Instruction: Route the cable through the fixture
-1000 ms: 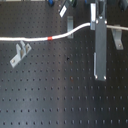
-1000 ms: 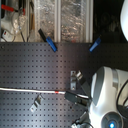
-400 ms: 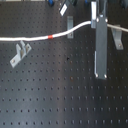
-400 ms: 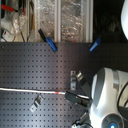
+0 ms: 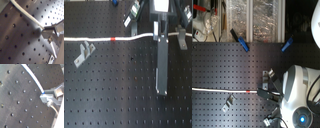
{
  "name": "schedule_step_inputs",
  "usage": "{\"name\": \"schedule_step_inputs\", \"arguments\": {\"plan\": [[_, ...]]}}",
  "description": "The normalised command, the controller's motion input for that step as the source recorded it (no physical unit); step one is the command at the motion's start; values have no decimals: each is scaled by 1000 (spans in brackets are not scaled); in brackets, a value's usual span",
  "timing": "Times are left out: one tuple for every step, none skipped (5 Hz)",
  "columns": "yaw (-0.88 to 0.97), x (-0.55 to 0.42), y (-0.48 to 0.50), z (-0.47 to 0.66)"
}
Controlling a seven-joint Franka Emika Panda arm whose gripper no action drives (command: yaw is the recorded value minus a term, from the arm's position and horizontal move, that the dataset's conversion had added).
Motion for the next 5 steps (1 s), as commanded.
{"name": "schedule_step_inputs", "arguments": {"plan": [[114, 51, 493, -76], [103, 36, 304, -4], [0, 0, 0, 17], [0, 88, -12, 364], [0, 6, 40, 0]]}}
